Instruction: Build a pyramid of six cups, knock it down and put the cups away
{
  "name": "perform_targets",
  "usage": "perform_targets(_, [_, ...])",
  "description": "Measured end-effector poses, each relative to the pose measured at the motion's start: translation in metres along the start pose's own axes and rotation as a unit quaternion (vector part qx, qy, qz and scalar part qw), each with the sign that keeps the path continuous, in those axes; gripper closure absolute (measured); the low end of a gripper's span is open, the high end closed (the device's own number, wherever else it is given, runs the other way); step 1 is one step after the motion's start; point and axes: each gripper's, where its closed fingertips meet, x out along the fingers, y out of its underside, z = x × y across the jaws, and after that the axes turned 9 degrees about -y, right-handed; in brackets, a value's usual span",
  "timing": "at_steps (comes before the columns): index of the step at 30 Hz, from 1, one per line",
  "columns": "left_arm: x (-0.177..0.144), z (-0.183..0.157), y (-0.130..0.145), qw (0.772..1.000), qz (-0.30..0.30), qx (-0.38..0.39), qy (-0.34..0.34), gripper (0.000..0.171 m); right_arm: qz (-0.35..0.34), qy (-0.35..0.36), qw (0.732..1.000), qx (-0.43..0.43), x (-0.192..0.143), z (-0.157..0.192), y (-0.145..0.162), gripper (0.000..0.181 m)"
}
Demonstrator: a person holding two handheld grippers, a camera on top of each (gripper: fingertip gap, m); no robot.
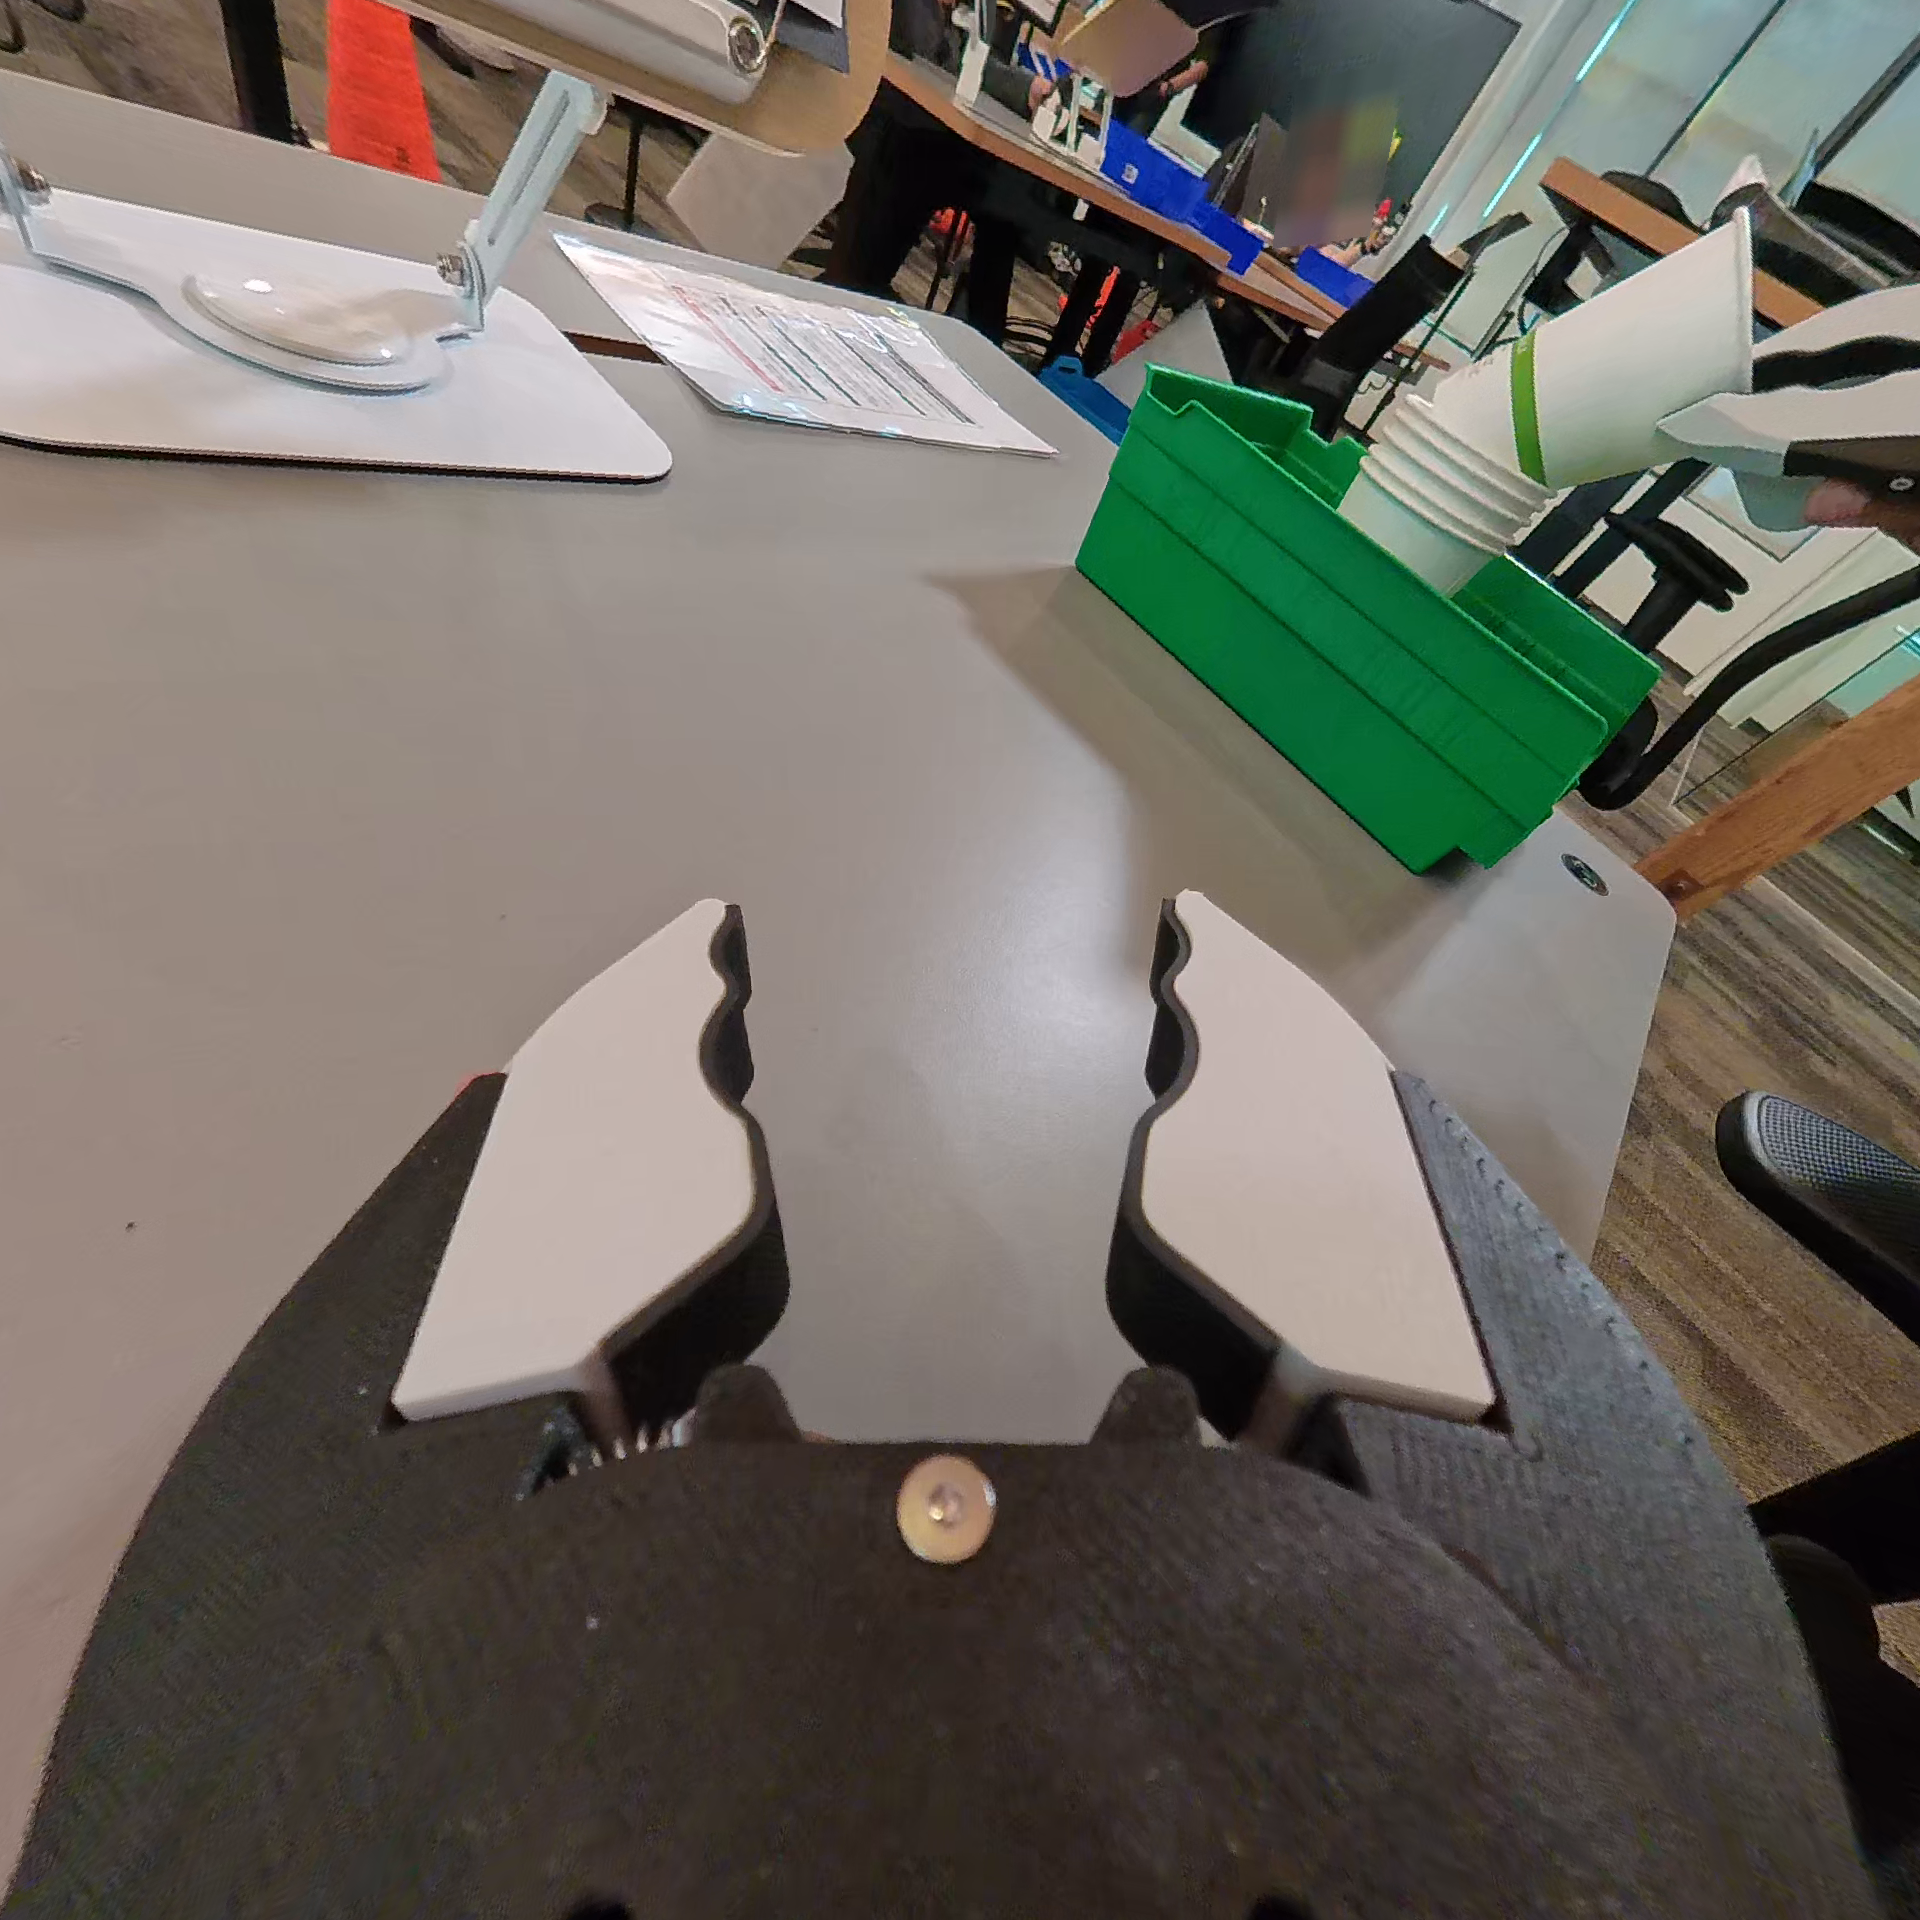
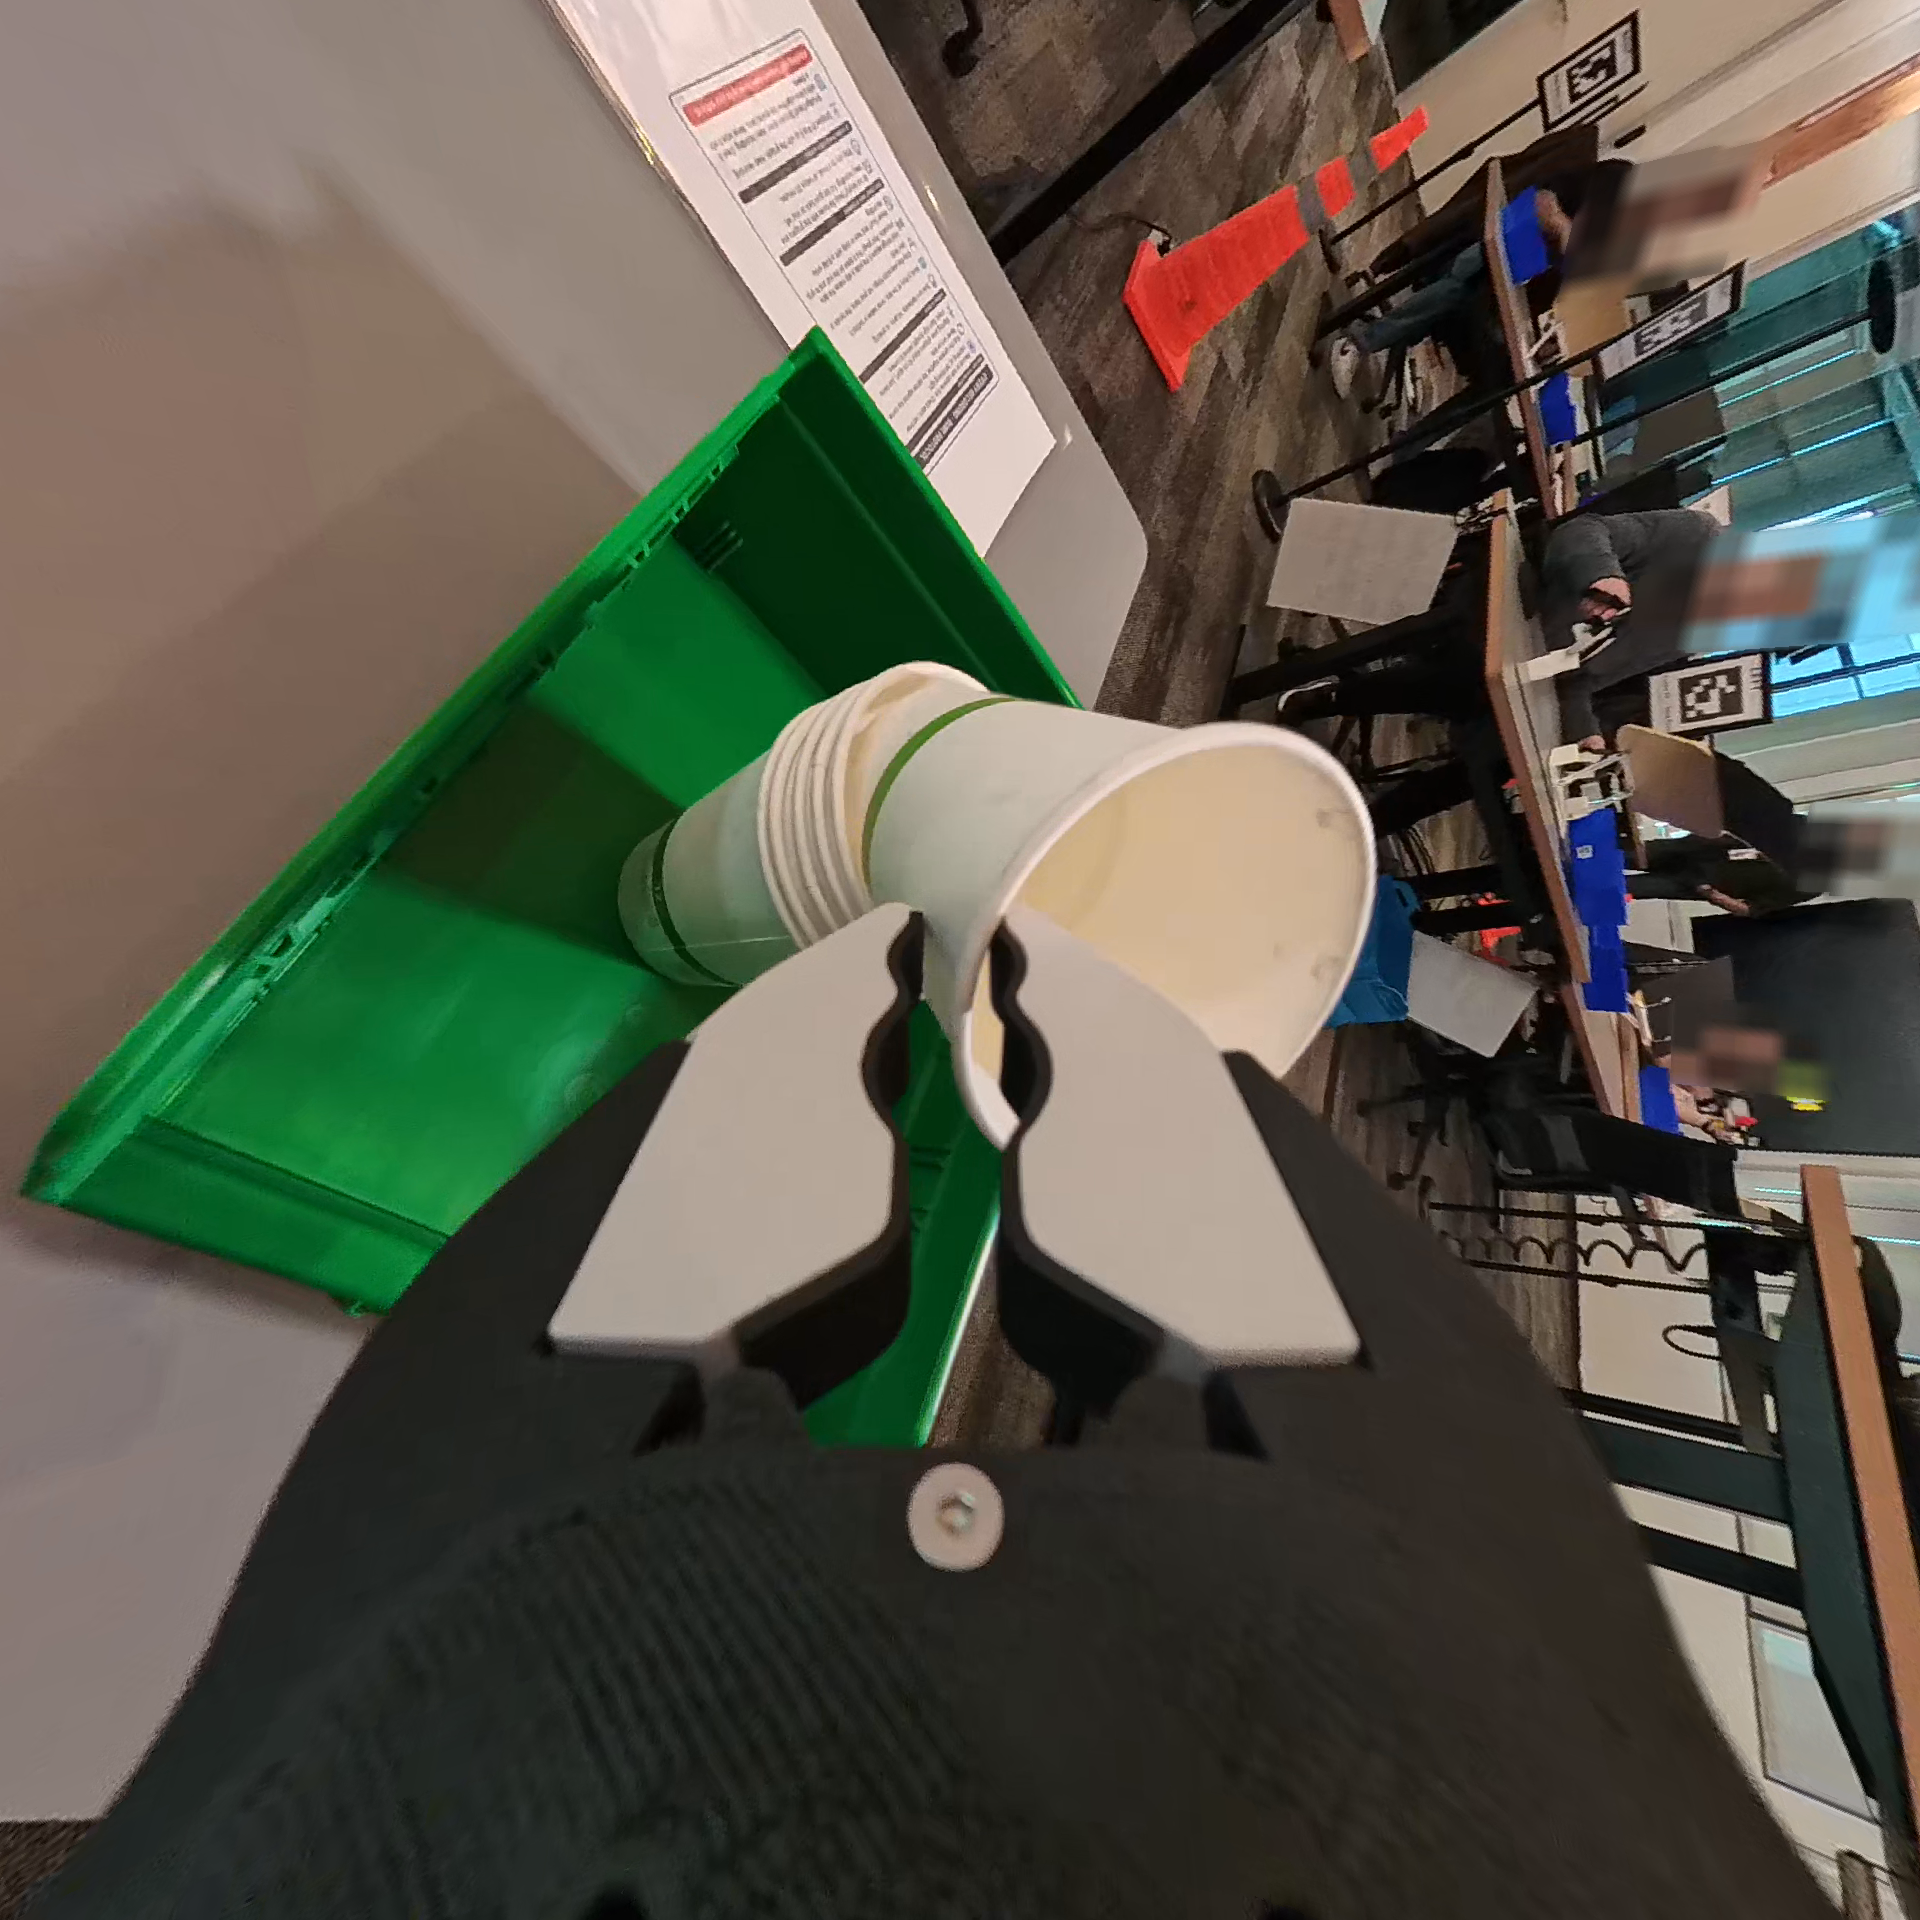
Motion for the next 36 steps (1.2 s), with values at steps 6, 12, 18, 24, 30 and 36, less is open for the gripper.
perform_targets(6, [0.001, 0.001, 0.001, 1.000, 0.002, -0.003, 0.000, 0.096, -0.007, 0.022, 1.000, -0.002, -0.002, -0.006, -0.004, 0.166])
perform_targets(12, [0.001, 0.001, 0.001, 1.000, 0.003, -0.003, 0.000, 0.096, -0.009, 0.039, 0.999, -0.004, -0.003, -0.010, -0.006, 0.163])
perform_targets(18, [0.001, 0.001, 0.001, 1.000, 0.004, -0.004, -0.002, 0.096, -0.022, 0.060, 0.998, -0.006, -0.006, -0.016, -0.010, 0.164])
perform_targets(24, [0.001, 0.001, 0.001, 1.000, 0.004, -0.003, -0.002, 0.096, -0.020, 0.058, 0.998, -0.015, -0.003, -0.014, -0.011, 0.165])
perform_targets(30, [0.001, 0.002, 0.001, 1.000, 0.004, -0.004, -0.002, 0.096, -0.018, 0.058, 0.998, -0.020, -0.001, -0.012, -0.013, 0.165])
perform_targets(36, [0.002, 0.002, 0.002, 1.000, 0.005, -0.004, -0.002, 0.096, -0.021, 0.059, 0.998, -0.023, 0.000, -0.011, -0.014, 0.164])
